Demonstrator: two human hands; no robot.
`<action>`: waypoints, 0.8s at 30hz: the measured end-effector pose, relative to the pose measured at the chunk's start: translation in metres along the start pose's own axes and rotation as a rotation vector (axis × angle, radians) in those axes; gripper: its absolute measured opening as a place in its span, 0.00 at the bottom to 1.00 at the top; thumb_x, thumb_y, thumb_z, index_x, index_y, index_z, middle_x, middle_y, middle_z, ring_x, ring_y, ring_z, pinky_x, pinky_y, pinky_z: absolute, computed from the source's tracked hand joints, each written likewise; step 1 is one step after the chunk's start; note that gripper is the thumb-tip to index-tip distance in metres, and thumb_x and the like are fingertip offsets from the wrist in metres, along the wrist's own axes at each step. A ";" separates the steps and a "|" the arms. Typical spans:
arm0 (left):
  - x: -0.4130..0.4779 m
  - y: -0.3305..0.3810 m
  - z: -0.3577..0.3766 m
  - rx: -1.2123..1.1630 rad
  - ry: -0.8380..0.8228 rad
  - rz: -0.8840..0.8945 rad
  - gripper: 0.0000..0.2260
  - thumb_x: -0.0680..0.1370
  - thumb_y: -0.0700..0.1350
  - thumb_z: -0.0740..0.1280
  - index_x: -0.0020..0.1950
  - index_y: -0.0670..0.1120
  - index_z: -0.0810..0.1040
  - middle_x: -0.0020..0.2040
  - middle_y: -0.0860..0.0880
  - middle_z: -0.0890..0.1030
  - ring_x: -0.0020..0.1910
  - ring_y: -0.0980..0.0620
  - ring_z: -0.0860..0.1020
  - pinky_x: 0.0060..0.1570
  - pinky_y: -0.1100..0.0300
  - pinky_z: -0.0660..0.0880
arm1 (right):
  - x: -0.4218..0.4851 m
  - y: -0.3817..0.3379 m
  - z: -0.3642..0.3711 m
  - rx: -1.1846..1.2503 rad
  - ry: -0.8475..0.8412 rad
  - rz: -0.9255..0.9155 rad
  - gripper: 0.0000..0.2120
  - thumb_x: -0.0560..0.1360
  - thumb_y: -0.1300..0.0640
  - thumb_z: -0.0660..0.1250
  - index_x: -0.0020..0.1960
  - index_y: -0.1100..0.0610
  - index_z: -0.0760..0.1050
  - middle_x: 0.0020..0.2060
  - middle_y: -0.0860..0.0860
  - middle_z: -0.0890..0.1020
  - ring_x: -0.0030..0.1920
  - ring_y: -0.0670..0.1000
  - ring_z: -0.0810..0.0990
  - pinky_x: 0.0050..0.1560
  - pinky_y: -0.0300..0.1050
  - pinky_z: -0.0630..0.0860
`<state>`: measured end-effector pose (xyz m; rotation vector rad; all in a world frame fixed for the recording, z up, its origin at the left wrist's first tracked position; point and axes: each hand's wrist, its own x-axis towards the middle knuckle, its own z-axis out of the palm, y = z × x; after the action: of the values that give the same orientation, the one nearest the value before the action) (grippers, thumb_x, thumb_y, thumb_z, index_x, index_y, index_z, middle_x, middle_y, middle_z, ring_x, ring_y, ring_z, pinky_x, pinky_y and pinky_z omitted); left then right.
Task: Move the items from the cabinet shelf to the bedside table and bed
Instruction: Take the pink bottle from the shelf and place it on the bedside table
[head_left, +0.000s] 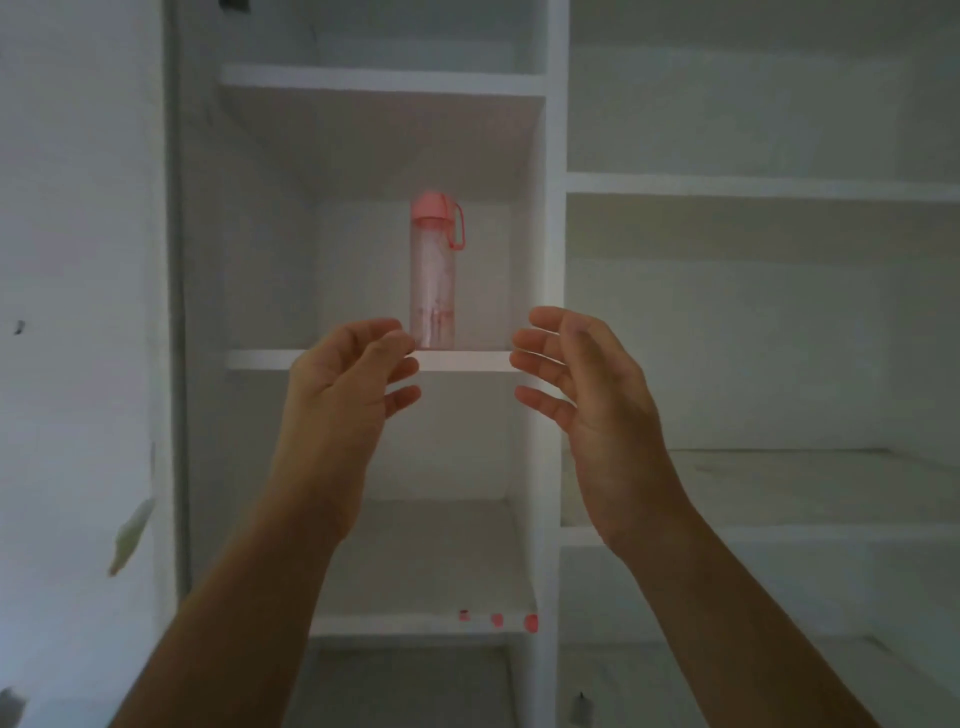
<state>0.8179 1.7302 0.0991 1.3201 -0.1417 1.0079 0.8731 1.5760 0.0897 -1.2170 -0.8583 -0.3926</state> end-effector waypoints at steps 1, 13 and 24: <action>0.007 -0.003 0.002 -0.001 0.004 0.010 0.05 0.81 0.41 0.64 0.52 0.46 0.80 0.50 0.44 0.82 0.51 0.48 0.80 0.51 0.55 0.79 | 0.009 0.005 -0.002 0.007 -0.002 -0.006 0.14 0.83 0.45 0.56 0.59 0.49 0.76 0.57 0.51 0.82 0.60 0.50 0.82 0.63 0.50 0.79; 0.091 -0.033 0.026 0.234 0.044 0.132 0.08 0.81 0.41 0.65 0.58 0.43 0.79 0.49 0.48 0.82 0.49 0.51 0.81 0.54 0.55 0.79 | 0.099 0.041 0.004 0.003 -0.103 -0.117 0.10 0.83 0.45 0.57 0.54 0.45 0.76 0.52 0.55 0.82 0.54 0.51 0.82 0.57 0.42 0.79; 0.164 -0.040 0.018 0.248 0.048 0.051 0.08 0.80 0.44 0.66 0.57 0.46 0.79 0.54 0.46 0.81 0.50 0.51 0.79 0.46 0.57 0.79 | 0.165 0.051 0.033 -0.121 -0.019 0.058 0.06 0.79 0.52 0.66 0.55 0.48 0.77 0.52 0.45 0.81 0.57 0.48 0.80 0.66 0.53 0.76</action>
<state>0.9495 1.8048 0.1752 1.5215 -0.0135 1.1267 1.0013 1.6520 0.1834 -1.3566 -0.8234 -0.3914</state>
